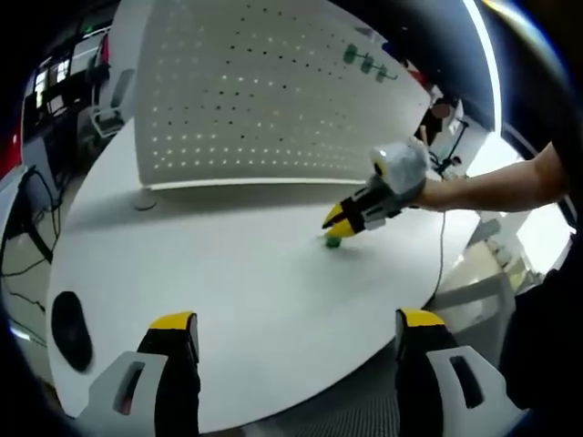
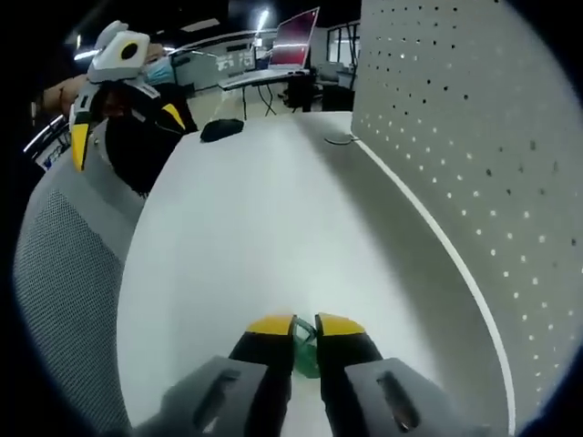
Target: Insert the hook assembly into the mounting plate slot until the hook locks in place.
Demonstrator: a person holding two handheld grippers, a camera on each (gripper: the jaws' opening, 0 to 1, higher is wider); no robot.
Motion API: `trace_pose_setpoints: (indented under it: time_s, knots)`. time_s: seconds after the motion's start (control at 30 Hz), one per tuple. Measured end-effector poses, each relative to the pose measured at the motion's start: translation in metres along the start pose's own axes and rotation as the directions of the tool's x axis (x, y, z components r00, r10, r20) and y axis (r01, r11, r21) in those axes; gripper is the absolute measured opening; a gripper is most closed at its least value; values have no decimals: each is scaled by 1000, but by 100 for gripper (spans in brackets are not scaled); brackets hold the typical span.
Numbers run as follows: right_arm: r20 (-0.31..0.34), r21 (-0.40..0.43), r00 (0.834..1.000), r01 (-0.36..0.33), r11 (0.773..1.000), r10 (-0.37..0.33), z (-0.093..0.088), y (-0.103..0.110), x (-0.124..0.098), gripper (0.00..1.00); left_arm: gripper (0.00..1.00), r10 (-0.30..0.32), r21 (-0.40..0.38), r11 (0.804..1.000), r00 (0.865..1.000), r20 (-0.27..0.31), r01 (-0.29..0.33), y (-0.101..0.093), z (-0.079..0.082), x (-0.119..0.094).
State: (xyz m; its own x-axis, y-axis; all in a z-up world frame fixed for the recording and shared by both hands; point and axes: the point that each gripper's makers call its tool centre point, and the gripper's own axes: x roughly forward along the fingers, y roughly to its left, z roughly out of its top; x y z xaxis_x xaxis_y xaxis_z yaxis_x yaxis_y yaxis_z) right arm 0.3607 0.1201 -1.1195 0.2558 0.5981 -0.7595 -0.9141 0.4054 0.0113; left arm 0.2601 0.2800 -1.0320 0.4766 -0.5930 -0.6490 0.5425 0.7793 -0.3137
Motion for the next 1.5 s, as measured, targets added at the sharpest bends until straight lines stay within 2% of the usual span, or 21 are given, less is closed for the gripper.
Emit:
trace_pose_setpoints:
  time_s: [0.2, 0.3, 0.43, 0.63, 0.73, 0.83, 0.93, 0.97, 1.03, 1.17, 1.2, 1.3, 1.4, 1.5]
  knots:
    - [-3, 30, 1000, -5, 1000, 5, -2, -2, -9, 1, 91, 3, -5, 1000, 1000, 5, -3, 1, -1, -1]
    - [2, 98, 1000, -11, 995, 10, -2, 0, -12, 0, 90, 1, -2, 1000, 1000, 2, -1, 0, -1, -1]
    - [16, 148, 1000, 2, 989, -4, -1, 2, -15, 0, 91, 1, 3, 1000, 1000, 6, -1, 0, 1, -1]
    - [72, 260, 993, 75, 963, -97, 6, -4, -26, 0, 91, -1, 18, 1000, 1000, 12, 1, -2, 5, -3]
    - [130, 330, 979, 106, 938, -156, 19, -10, -36, 0, 91, 0, 21, 1000, 1000, 19, -1, -3, 8, -3]
    - [182, 370, 958, 145, 918, -224, 34, -16, -49, 0, 91, -2, 26, 1000, 1000, 27, 1, -6, 13, -3]
    - [220, 372, 936, 179, 911, -274, 46, -19, -61, 0, 91, -1, 33, 999, 1000, 32, 0, -7, 18, -3]
    - [245, 388, 922, 192, 902, -302, 52, -21, -65, 0, 91, 1, 33, 999, 999, 33, -2, -7, 20, -3]
    - [275, 432, 904, 188, 882, -328, 60, -20, -72, 0, 91, 6, 38, 999, 999, 34, -7, -7, 24, -3]
    - [323, 448, 869, 209, 869, -375, 75, -16, -86, 0, 90, 14, 31, 999, 999, 53, -16, -7, 36, -5]
    - [342, 460, 853, 214, 862, -394, 81, -14, -92, 0, 89, 16, 27, 999, 998, 57, -17, -7, 39, -5]
    - [396, 523, 813, 183, 832, -427, 95, -7, -104, 0, 86, 14, -9, 1000, 997, 77, -13, -9, 50, -4]
    - [434, 554, 781, 163, 816, -450, 107, 2, -114, 0, 84, 7, -27, 1000, 996, 90, -5, -13, 58, -2]
    - [463, 557, 757, 157, 816, -461, 118, 15, -119, 0, 82, -1, -26, 1000, 996, 94, 3, -18, 66, 2]
